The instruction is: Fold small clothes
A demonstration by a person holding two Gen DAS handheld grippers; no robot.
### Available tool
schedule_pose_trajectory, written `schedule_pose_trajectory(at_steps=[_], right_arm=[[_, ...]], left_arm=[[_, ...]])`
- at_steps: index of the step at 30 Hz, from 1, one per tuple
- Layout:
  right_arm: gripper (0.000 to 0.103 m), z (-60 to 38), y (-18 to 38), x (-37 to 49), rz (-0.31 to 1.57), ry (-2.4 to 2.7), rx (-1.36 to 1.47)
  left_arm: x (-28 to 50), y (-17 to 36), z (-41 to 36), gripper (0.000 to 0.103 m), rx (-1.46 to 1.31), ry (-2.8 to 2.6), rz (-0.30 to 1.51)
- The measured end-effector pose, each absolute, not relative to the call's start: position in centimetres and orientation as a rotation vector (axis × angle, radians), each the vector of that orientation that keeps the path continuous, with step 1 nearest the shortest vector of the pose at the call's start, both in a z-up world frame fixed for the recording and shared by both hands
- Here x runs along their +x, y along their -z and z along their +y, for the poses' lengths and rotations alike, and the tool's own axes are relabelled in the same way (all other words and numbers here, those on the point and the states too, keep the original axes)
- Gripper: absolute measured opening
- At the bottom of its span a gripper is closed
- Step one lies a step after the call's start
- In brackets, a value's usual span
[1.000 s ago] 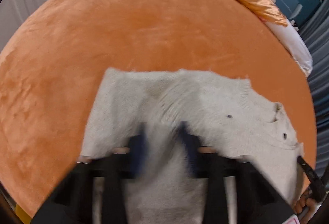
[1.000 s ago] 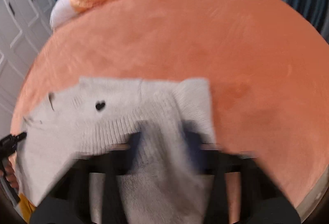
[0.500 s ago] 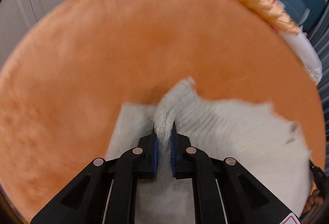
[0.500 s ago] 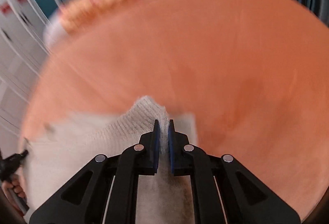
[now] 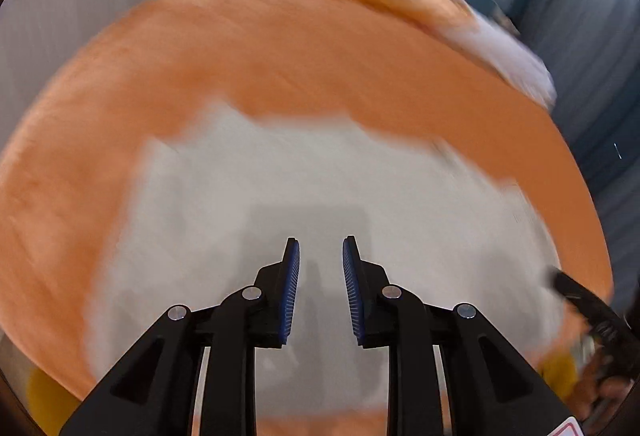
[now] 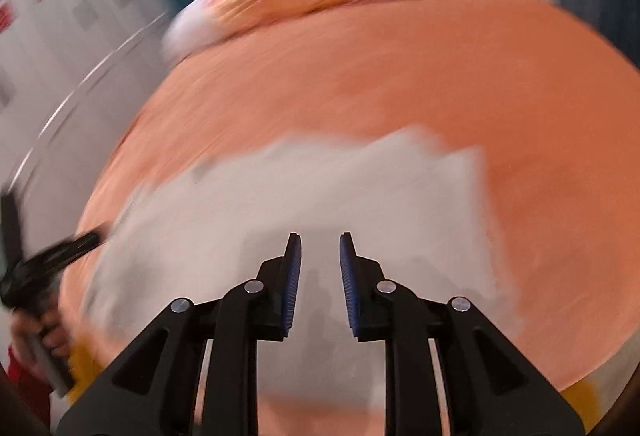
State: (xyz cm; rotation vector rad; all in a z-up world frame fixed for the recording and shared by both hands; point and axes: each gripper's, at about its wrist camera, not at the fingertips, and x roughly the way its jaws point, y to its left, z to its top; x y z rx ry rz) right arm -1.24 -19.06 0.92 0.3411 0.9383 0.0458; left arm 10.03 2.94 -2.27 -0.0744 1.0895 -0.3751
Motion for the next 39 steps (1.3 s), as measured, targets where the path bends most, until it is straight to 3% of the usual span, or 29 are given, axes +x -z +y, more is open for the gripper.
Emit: schedule_pose_trajectory(at_steps=[3, 6, 8, 10, 15, 18, 20, 21, 22, 23, 28, 29, 30, 31, 33, 36, 39], right_arm=[[0.016, -12.5, 1.8, -1.8, 1.014, -0.137, 0.184], [0.015, -14.2, 4.0, -3.2, 1.068, -0.037, 0.167], [0.013, -18.1, 4.7, -4.4, 1.089, 0.032, 0.259], [0.0, -22.3, 5.0, -6.7, 1.092, 0.124, 0.337], [0.0, -26.9, 5.8, -11.0, 1.135, 0.268, 0.394], [0.011, -28.1, 3.8, -12.6, 1.041, 0.292, 0.479], [0.028, -28.9, 2.6, -13.0, 0.974, 0.313, 0.522], [0.044, -29.5, 2.4, -12.9, 0.958, 0.323, 0.533], [0.047, -30.0, 2.4, -12.8, 0.95, 0.34, 0.532], [0.047, -30.0, 2.6, -13.0, 0.955, 0.342, 0.528], [0.048, -29.9, 4.5, -11.2, 1.021, 0.325, 0.543], [0.047, -29.6, 5.0, -10.3, 1.031, 0.321, 0.551], [0.037, -29.6, 4.9, -10.0, 1.03, 0.316, 0.552], [0.022, -29.2, 4.4, -9.4, 1.015, 0.308, 0.549], [0.012, -28.9, 2.3, -9.6, 0.939, 0.277, 0.541], [0.01, -29.1, -1.6, -11.0, 0.811, 0.262, 0.543], [0.01, -30.8, 1.9, -10.4, 0.959, 0.354, 0.47]], left_arm=[[7.2, 5.5, -0.3, 0.023, 0.028, 0.364, 1.16], [5.9, 6.4, 1.0, 0.027, 0.028, 0.339, 1.141], [5.9, 6.4, 3.2, 0.021, 0.038, 0.295, 1.154], [5.8, 6.9, 5.7, 0.009, 0.028, 0.256, 1.178], [4.5, 7.4, 7.7, 0.008, -0.051, 0.245, 1.18], [4.4, 6.6, 7.6, 0.008, -0.08, 0.221, 1.176], [3.8, 5.0, 8.3, 0.009, -0.141, 0.207, 1.134], [3.7, 4.2, 8.9, 0.021, -0.155, 0.178, 1.1], [3.7, 3.5, 9.9, 0.037, -0.17, 0.136, 1.069], [3.8, 3.2, 10.9, 0.043, -0.188, 0.105, 1.05], [4.6, 3.7, 17.9, 0.046, -0.395, -0.04, 1.047], [5.0, 4.6, 19.0, 0.046, -0.423, -0.057, 1.078], [5.5, 5.2, 18.9, 0.045, -0.43, -0.051, 1.109], [5.8, 5.8, 19.1, 0.033, -0.438, -0.031, 1.136], [5.9, 6.0, 18.8, 0.014, -0.443, 0.01, 1.152], [5.8, 5.1, 18.1, 0.01, -0.38, 0.003, 1.132], [6.3, 6.0, 19.3, 0.01, -0.383, -0.03, 1.165]])
